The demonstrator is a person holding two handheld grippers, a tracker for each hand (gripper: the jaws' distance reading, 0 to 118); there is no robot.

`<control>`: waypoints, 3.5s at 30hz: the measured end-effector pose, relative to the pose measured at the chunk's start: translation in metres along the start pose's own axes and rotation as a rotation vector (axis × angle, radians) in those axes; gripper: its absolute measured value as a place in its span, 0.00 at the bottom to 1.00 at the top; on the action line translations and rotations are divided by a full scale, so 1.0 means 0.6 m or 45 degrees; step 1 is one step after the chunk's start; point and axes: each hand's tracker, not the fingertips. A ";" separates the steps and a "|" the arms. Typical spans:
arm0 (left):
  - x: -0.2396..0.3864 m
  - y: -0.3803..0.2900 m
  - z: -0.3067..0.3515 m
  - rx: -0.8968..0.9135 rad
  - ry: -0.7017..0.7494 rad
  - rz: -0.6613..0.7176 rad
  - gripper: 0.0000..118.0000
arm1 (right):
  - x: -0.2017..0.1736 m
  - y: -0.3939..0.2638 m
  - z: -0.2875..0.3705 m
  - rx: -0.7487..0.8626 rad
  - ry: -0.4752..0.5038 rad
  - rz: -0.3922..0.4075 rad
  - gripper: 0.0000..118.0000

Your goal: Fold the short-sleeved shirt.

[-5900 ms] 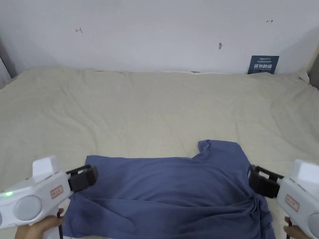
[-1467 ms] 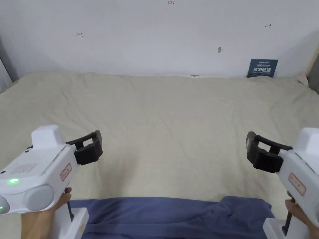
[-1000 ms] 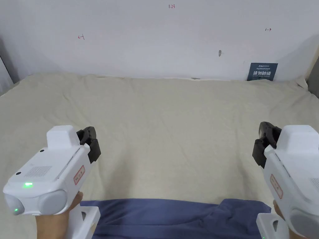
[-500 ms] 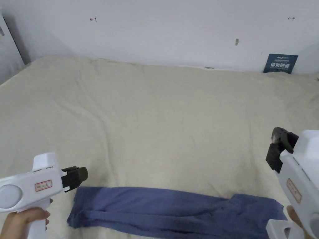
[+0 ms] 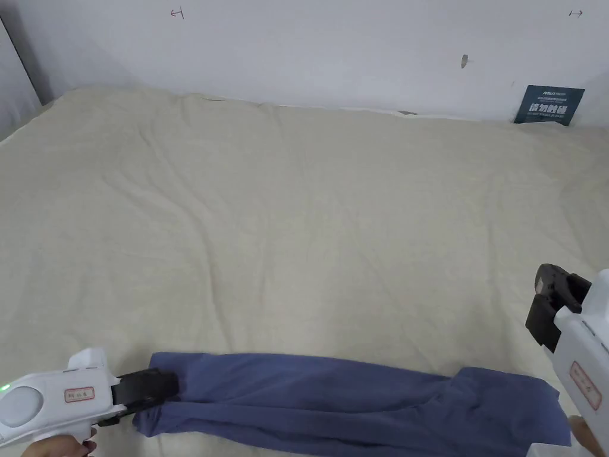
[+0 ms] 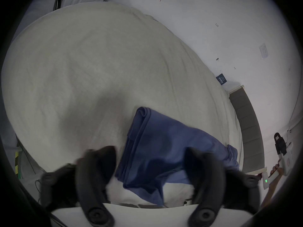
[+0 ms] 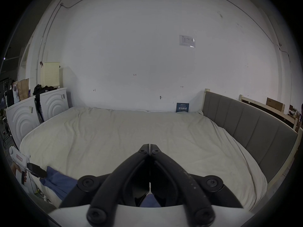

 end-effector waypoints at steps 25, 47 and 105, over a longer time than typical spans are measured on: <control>0.097 0.034 0.188 0.334 0.360 -0.297 0.04 | 0.032 0.014 0.014 0.047 0.023 -0.093 0.02; 0.412 -0.078 -0.028 -0.047 -0.114 -0.441 0.05 | 0.079 -0.006 0.051 0.048 -0.006 -0.125 0.02; 0.443 -0.183 -0.084 0.015 -0.070 -0.712 0.00 | 0.109 -0.002 0.066 0.036 -0.042 -0.136 0.02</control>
